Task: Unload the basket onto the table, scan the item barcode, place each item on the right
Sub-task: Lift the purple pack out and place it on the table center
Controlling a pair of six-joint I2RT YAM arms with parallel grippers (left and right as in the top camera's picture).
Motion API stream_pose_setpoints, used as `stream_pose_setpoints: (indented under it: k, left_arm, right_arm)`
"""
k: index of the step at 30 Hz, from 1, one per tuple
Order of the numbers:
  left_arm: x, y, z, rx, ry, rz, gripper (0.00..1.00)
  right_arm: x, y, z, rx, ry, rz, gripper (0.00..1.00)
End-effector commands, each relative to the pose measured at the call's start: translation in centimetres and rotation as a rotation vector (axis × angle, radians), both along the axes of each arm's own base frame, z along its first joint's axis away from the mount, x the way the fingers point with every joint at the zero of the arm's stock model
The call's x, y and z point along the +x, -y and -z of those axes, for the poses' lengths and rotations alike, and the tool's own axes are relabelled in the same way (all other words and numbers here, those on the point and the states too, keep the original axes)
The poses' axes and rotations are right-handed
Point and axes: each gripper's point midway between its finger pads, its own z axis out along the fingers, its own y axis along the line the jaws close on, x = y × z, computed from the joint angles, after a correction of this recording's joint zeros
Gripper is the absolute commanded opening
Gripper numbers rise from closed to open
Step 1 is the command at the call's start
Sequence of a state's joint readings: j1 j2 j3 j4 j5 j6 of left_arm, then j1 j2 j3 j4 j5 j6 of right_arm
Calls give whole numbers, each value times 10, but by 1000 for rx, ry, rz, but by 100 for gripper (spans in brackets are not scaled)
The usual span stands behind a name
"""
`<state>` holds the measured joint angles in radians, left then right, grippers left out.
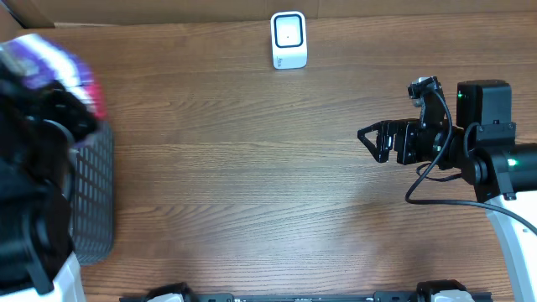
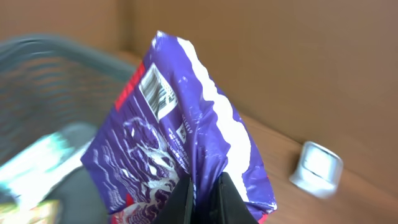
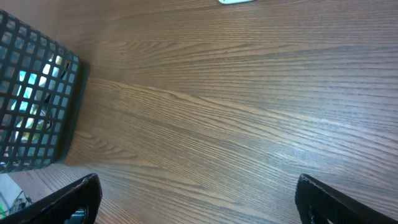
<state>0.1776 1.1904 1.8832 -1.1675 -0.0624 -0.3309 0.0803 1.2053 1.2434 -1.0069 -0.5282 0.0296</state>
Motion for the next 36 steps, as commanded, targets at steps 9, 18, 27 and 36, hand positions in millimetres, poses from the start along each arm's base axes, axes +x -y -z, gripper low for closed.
stream_pose_setpoints:
  k: [9,18,27,36]
  left_arm:
    - [32,171,137,-99,-468,447,4]
    - [41,249,273,-19,-830,536,4]
    - [66,227,244,-47,-773,508,90]
    - [69,132,120,-74,-609,329,100]
  right_arm:
    - [2,-3,-11,11,33,-14,100]
    - [2,-3,-11,10,32,-14,100]
    - [2,-2,-11,4,33,-9,100]
    - [1,-2,-10,4,28,-9,100]
